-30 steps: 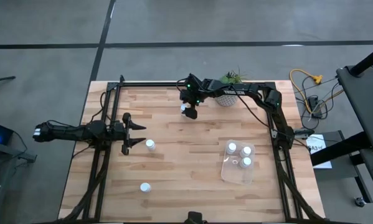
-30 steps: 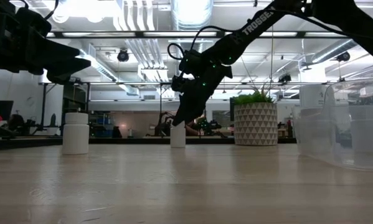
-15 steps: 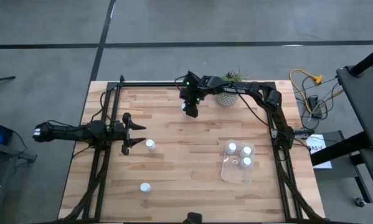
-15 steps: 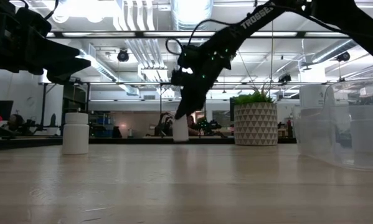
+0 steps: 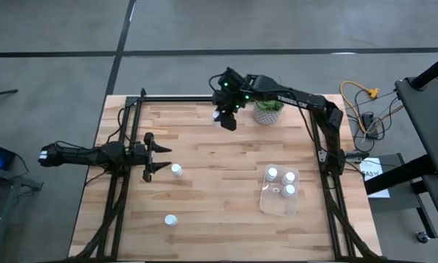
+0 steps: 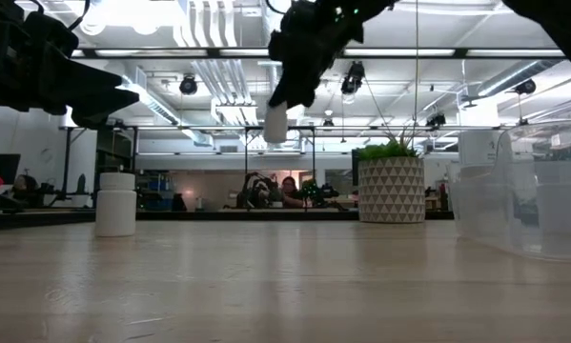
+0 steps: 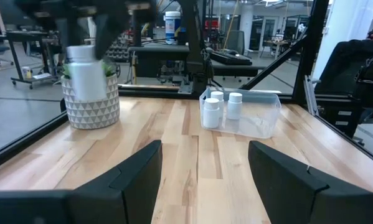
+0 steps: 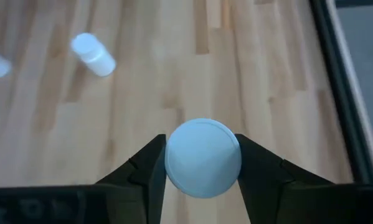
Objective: Pick and place pill bottles into a basket
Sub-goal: Put the white medicine bottle into the transparent bin
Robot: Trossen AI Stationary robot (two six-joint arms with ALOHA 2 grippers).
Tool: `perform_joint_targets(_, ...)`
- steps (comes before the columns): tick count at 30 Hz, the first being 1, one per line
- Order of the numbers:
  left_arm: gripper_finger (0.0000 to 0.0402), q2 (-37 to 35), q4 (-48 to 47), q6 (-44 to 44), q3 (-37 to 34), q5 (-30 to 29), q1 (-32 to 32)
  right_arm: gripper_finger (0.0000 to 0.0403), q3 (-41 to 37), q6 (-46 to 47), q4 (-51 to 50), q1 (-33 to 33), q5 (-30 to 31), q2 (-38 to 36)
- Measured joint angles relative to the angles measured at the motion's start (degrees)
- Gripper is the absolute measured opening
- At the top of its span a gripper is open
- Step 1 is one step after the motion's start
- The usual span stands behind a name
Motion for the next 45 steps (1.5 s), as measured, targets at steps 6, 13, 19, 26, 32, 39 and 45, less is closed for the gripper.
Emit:
perform_joint_targets(6, 0.0222, 0.1, 0.0, 0.0, 0.0, 0.0, 0.0, 0.0143, -3.9, 2.0, -4.0, 2.8, 0.0, -6.2)
perform_joint_targets(13, 0.0222, 0.1, 0.0, 0.0, 0.0, 0.0, 0.0, 0.0143, -14.2, 7.8, -4.0, 6.2, 1.4, -15.4)
perform_joint_targets(19, 0.0222, 0.2, 0.0, 0.0, 0.0, 0.0, 0.0, 0.0143, -24.9, 13.9, -3.6, 9.5, 1.7, -24.6)
perform_joint_targets(26, 0.0222, 0.2, 0.0, 0.0, 0.0, 0.0, 0.0, 0.0149, -36.5, 22.6, -2.8, 14.9, 5.2, -34.5)
perform_joint_targets(32, 0.0222, 0.2, 0.0, 0.0, 0.0, 0.0, 0.0, 0.0151, -43.7, 31.0, -0.5, 23.3, 9.3, -42.7)
perform_joint_targets(39, 0.0222, 0.4, 0.0, 0.0, 0.0, 0.0, 0.0, 0.0149, -50.1, 40.9, 1.4, 34.8, 17.2, -49.4)
perform_joint_targets(45, 0.0222, 0.4, 0.0, 0.0, 0.0, 0.0, 0.0, 0.0160, -53.2, 45.9, 3.1, 43.0, 26.0, -50.2)
